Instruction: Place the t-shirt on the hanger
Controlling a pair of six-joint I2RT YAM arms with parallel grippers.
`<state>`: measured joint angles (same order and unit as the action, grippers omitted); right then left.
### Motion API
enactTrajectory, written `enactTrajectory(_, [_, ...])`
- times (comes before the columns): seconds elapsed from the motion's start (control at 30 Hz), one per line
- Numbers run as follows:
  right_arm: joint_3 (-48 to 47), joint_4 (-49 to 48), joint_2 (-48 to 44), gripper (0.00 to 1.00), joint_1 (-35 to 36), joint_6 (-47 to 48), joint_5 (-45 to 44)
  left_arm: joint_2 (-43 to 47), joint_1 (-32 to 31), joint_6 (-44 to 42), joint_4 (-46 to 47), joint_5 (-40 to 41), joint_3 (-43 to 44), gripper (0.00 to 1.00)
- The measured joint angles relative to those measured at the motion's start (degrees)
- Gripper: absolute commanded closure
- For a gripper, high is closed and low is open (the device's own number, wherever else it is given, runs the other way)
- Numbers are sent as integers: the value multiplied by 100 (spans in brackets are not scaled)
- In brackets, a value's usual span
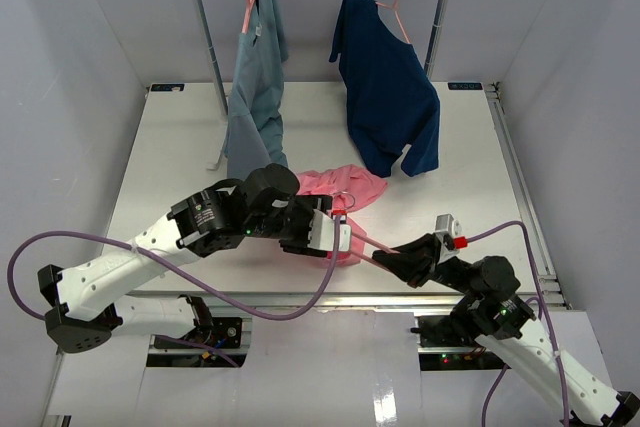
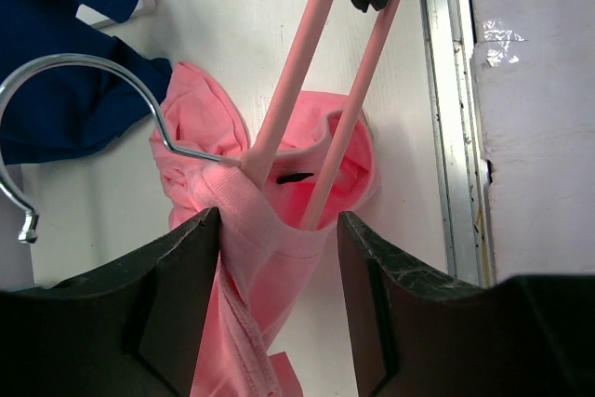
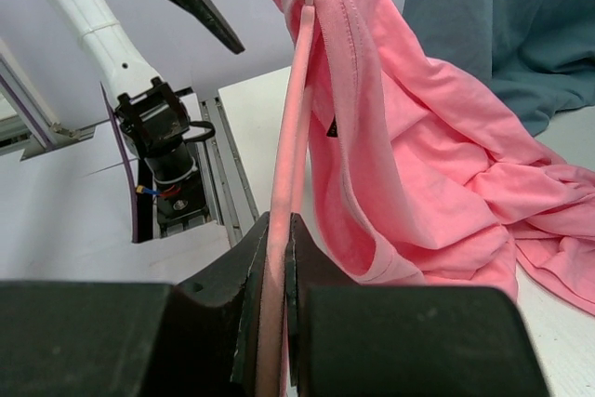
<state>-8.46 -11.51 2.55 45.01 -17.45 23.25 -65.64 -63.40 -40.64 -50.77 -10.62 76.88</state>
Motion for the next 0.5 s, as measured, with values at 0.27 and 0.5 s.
enactTrajectory(0.27, [-86,20,1,92,0,25,291,80,0,-22,49,179,-59,36])
enactTrajectory(0.5, [-123,-12,2,92,0,36,518,96,0,14,3,235,-66,55])
